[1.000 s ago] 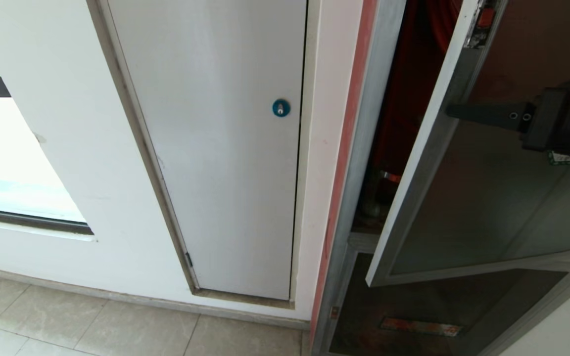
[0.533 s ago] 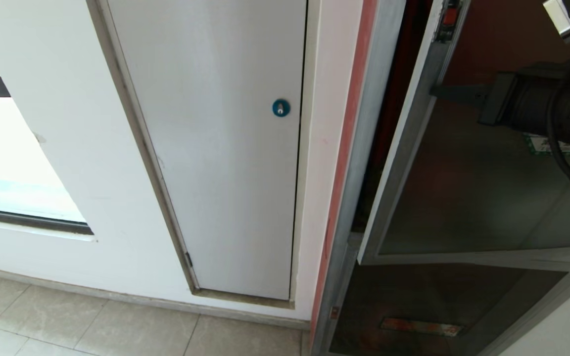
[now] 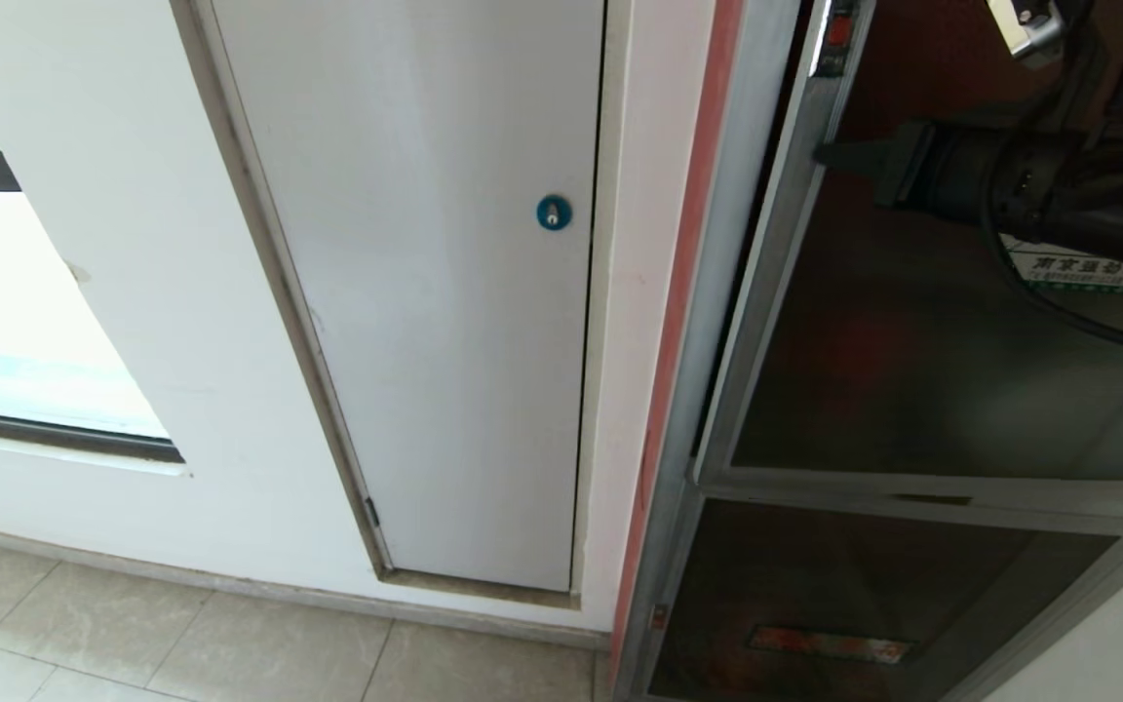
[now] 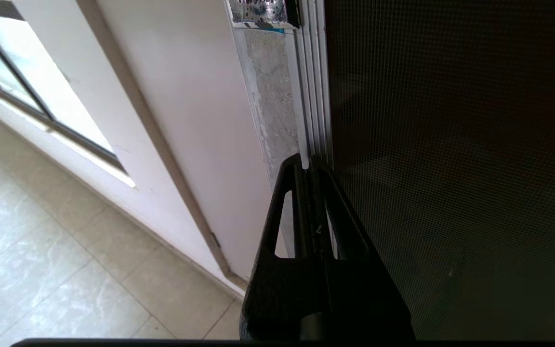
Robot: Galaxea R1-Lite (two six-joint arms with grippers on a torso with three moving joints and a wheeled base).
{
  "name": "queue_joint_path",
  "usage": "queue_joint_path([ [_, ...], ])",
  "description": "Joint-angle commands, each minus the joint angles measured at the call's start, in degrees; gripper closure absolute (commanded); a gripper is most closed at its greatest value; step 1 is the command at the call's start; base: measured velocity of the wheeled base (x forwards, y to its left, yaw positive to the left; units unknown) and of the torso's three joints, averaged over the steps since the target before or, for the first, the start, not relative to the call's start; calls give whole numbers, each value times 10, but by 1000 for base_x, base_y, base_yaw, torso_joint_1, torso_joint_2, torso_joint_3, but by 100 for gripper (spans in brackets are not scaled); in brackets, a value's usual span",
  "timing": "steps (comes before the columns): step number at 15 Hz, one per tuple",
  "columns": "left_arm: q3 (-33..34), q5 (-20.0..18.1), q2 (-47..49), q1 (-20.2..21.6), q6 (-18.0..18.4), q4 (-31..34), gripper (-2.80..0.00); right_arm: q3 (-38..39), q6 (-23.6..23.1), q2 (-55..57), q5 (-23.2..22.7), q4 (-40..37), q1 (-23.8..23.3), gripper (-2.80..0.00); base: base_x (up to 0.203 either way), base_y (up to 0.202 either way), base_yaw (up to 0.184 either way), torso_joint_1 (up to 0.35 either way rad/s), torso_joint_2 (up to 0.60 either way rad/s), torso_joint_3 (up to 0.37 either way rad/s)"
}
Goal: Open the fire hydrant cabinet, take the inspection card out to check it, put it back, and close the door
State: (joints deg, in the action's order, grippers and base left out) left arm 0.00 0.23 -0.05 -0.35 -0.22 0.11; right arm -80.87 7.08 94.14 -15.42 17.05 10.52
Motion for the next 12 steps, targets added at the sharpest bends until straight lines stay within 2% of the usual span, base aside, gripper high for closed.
queue_joint_path([
  [1,0,0,0,0,0,1,0,-31,0,39,7,1,0,0,0,0,0,0,0,0],
  [12,0,0,0,0,0,0,0,-126,-1,108,60,-6,0,0,0,0,0,0,0,0],
])
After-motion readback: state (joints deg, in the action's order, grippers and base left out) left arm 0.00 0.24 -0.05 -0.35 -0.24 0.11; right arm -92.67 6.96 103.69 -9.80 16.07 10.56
